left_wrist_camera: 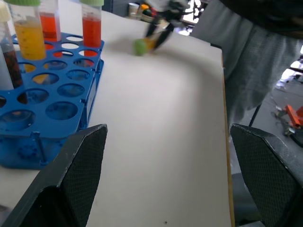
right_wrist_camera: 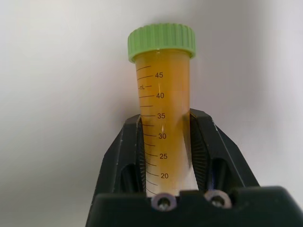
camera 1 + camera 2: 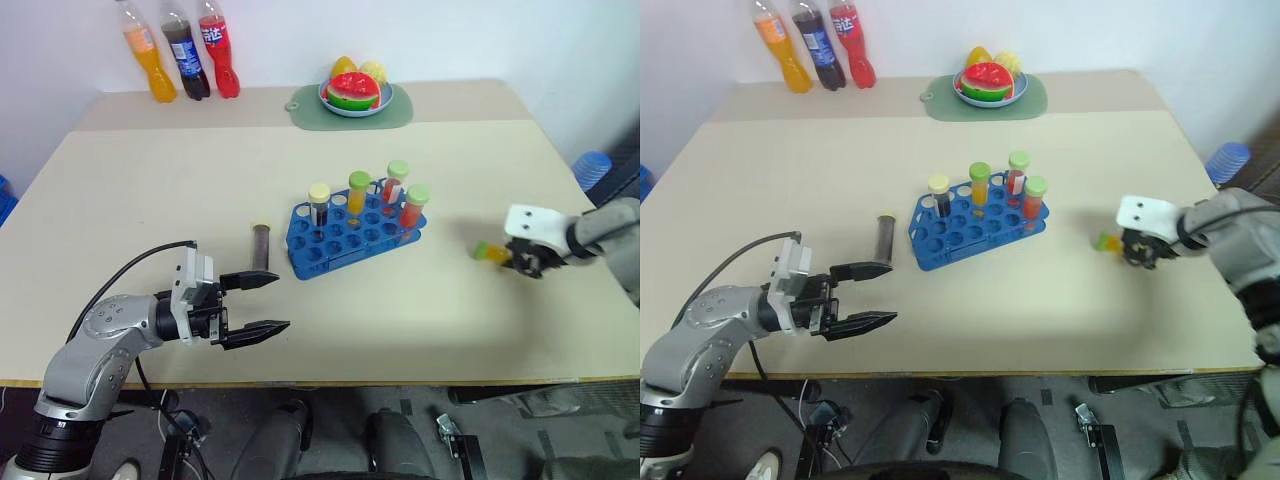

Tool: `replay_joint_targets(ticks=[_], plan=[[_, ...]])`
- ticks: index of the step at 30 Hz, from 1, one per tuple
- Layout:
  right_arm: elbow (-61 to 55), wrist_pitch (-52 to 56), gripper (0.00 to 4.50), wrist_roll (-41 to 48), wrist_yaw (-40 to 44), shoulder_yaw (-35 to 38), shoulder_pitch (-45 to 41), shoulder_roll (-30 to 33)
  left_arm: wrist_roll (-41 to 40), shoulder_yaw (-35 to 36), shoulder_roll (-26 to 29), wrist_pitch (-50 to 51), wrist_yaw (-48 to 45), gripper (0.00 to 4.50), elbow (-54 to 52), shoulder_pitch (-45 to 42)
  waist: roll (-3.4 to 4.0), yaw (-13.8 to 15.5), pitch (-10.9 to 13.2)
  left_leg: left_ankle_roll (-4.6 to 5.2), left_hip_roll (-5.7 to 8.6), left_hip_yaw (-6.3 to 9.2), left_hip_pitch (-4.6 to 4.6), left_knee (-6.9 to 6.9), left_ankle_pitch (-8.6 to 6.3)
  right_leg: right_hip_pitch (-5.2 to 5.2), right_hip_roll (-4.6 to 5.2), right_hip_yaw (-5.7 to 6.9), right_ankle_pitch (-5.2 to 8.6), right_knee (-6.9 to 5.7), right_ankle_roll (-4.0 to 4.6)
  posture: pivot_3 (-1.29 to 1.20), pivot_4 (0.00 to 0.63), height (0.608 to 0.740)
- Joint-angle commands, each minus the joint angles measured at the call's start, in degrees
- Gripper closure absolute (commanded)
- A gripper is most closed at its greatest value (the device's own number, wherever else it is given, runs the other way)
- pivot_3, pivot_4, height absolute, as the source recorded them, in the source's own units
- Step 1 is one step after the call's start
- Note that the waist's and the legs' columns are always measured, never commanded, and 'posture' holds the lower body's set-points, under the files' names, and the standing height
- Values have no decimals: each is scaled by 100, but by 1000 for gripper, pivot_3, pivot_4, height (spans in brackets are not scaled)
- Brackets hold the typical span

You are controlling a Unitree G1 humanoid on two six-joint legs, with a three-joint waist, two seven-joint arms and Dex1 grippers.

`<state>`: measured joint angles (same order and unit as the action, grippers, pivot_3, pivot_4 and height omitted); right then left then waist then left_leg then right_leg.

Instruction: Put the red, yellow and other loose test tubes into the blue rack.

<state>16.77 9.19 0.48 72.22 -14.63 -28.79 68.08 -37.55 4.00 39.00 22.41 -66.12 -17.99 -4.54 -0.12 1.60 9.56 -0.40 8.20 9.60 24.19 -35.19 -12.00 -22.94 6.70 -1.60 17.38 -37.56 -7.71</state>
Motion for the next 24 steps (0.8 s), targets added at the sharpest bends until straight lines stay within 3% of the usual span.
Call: replay_joint_targets(ticks=[1, 3, 7, 12, 17, 24], plan=[[-1678, 210, 3699, 1992, 74, 1216, 657, -833, 21, 60, -18, -180, -99, 215, 135, -157, -1, -153, 1, -2, -6, 1, -1, 5, 1, 1, -3, 1, 0, 0, 1, 0, 150, 740], [-2159, 579, 3699, 2393, -358, 1517, 769, -1382, 20, 59, -35, -199, -107, 215, 219, -212, 6, -284, 3, -3, -21, -3, -10, 4, 2, 3, -17, -4, -6, -2, 11, 0, 150, 740], [-2250, 376, 3699, 2587, -2330, 1571, 231, -3785, 85, 82, -197, -328, -68, 215, 491, -119, 3, -351, 1, -9, -22, -2, -21, 9, 5, 6, -22, -8, -8, -6, 14, 0, 150, 740], [-1554, -481, 3699, 2110, -3427, 1562, -169, -5359, 96, 126, -263, -392, -6, 215, 488, 17, 1, -204, 0, -42, -12, 5, -18, 11, 25, -6, -20, -4, -9, -6, 15, 0, 150, 740], [-859, -1244, 3699, 1703, -3709, 1416, -183, -5925, 90, 157, -275, -433, 96, 215, 458, 34, 0, -183, 0, -42, 0, 4, -19, 5, 26, -16, -21, -4, -12, -8, 13, 0, 150, 740], [204, -2037, 3699, 1308, -3600, 1260, 51, -6065, 80, 234, -263, -479, 170, 215, 396, 100, 1, -278, 0, -46, -2, 3, -21, 16, 28, -25, -24, -7, -11, -36, 15, 0, 150, 740]])
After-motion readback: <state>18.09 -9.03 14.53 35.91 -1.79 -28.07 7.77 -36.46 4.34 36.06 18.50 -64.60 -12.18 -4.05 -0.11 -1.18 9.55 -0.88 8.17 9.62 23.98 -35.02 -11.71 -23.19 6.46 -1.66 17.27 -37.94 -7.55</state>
